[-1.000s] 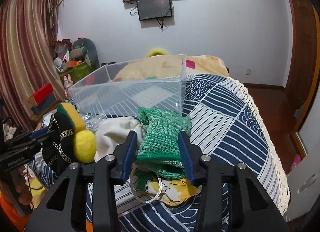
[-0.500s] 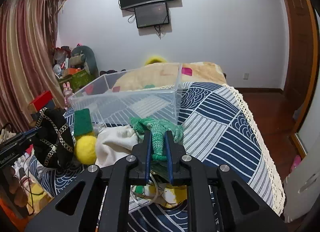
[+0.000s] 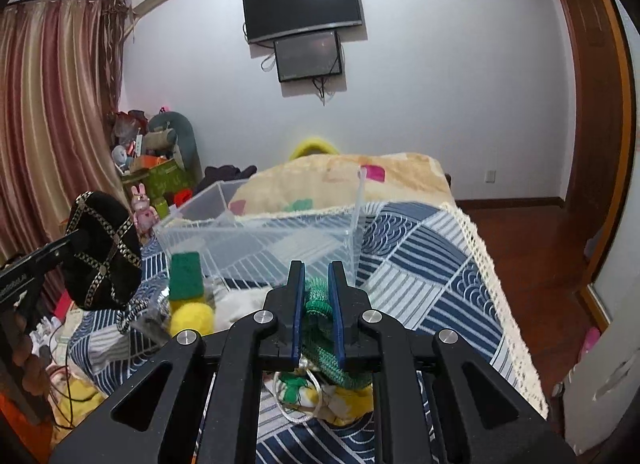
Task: Organize soft objects
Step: 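Drop the black hat into the clear box while the right tool drops the glove in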
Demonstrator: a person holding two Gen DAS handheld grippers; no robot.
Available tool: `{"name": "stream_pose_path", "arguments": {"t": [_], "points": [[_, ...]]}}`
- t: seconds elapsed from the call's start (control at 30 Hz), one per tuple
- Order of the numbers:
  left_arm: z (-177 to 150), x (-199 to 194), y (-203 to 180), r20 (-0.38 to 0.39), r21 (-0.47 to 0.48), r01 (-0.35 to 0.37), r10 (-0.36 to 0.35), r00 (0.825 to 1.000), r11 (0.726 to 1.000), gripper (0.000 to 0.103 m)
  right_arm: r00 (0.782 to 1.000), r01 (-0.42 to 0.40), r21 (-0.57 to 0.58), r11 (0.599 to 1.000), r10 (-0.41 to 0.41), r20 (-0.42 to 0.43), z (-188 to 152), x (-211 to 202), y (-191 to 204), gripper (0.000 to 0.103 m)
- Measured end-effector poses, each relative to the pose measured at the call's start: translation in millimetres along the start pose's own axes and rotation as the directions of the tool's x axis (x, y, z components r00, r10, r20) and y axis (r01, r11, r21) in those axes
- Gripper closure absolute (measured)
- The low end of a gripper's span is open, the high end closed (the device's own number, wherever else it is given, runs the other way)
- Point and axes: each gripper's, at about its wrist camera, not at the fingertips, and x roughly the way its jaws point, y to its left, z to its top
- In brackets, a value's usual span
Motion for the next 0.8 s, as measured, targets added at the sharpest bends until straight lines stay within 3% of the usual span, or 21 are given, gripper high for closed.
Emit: {"name": "stream_pose_path", "arguments": {"t": [0.47, 0.8], "points": [[42, 27, -1, 0.030, 0.019, 0.006, -0.006, 1.000, 1.000, 0.080, 0.998, 0.002, -0.065, 0.998, 0.002, 0.055, 34, 5, 6, 0.093], [57, 58, -1, -0.006, 0.022, 0.001, -0.001, 1.000, 1.000, 0.080, 0.992, 0.001, -0.141, 0.990, 0.017, 0.126, 77, 17, 24, 0.093]]}}
